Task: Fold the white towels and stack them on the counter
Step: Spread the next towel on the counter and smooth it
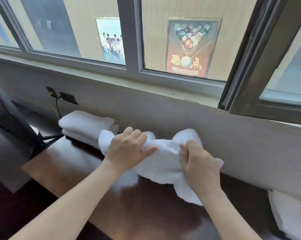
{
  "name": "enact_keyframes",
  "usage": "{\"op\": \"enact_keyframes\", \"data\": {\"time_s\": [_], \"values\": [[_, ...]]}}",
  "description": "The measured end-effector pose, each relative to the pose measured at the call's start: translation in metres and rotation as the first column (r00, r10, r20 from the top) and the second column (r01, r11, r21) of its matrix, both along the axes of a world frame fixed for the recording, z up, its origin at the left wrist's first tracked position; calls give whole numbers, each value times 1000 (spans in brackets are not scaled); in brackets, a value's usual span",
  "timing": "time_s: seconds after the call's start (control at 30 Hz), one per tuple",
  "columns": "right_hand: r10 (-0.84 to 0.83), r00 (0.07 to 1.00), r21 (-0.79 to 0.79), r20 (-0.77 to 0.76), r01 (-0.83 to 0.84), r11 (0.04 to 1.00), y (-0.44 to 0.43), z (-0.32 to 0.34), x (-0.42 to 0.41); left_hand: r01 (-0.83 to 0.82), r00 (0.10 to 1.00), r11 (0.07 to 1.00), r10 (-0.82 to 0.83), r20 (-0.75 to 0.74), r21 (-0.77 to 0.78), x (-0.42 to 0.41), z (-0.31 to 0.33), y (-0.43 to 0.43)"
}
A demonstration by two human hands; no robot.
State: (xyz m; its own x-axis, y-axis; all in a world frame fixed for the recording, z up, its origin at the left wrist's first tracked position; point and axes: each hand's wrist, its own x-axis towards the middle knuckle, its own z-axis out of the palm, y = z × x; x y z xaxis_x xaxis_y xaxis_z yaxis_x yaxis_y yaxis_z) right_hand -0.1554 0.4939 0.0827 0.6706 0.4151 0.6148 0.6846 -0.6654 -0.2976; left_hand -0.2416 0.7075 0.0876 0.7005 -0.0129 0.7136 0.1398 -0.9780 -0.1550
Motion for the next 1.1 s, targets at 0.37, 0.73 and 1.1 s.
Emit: {"op": "enact_keyframes", "data": {"time_s": [0.37, 0.73, 1.1], "values": [[-302, 841, -527, -449, 23, 849, -42, -186, -24, -455, 590, 813, -30, -807, -363, -51, -179, 70], [-523, 655, -532, -546, 212, 820, 3, -223, -25, -286, 556, 767, -355, -751, -574, -11, -238, 139], [-613, 563, -564, -555, 288, 774, 3, -248, -36, -361, 703, 638, -293, -648, -680, -29, -270, 161]]}}
